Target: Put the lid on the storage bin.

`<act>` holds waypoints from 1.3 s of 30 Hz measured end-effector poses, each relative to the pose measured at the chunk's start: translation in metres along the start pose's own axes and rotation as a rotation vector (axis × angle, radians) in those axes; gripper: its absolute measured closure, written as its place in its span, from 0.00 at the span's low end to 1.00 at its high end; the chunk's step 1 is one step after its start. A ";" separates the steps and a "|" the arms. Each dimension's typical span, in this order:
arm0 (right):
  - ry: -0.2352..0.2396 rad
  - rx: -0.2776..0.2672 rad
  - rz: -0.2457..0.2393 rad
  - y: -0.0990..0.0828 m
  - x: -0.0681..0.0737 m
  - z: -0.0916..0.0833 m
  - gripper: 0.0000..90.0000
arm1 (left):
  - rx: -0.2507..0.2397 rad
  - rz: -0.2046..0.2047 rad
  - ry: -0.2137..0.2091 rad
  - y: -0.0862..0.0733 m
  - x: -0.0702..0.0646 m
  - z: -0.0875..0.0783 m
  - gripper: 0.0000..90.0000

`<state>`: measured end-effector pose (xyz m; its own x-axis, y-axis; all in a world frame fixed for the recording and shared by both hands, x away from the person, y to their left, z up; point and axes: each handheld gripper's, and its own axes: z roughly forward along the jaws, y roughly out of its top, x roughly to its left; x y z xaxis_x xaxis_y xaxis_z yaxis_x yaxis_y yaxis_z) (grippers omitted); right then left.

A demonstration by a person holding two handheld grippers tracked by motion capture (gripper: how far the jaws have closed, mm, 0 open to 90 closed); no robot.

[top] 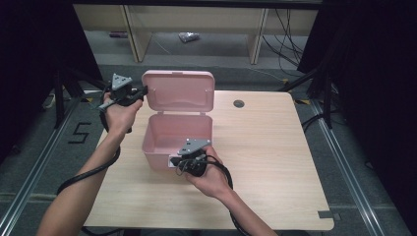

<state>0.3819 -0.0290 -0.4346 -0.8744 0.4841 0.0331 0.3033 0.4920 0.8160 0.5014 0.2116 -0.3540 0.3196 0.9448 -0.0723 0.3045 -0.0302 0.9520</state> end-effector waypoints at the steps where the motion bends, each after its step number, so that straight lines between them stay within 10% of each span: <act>1: 0.000 0.001 0.001 0.000 0.000 0.000 1.00 | 0.000 0.005 -0.001 0.000 0.000 -0.001 0.98; 39: 0.003 0.002 -0.022 0.001 -0.001 0.000 1.00 | -0.012 0.042 0.007 -0.010 -0.007 -0.017 0.98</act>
<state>0.3831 -0.0288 -0.4340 -0.8818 0.4713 0.0170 0.2849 0.5036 0.8156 0.4809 0.2111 -0.3577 0.3251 0.9452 -0.0305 0.2804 -0.0656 0.9576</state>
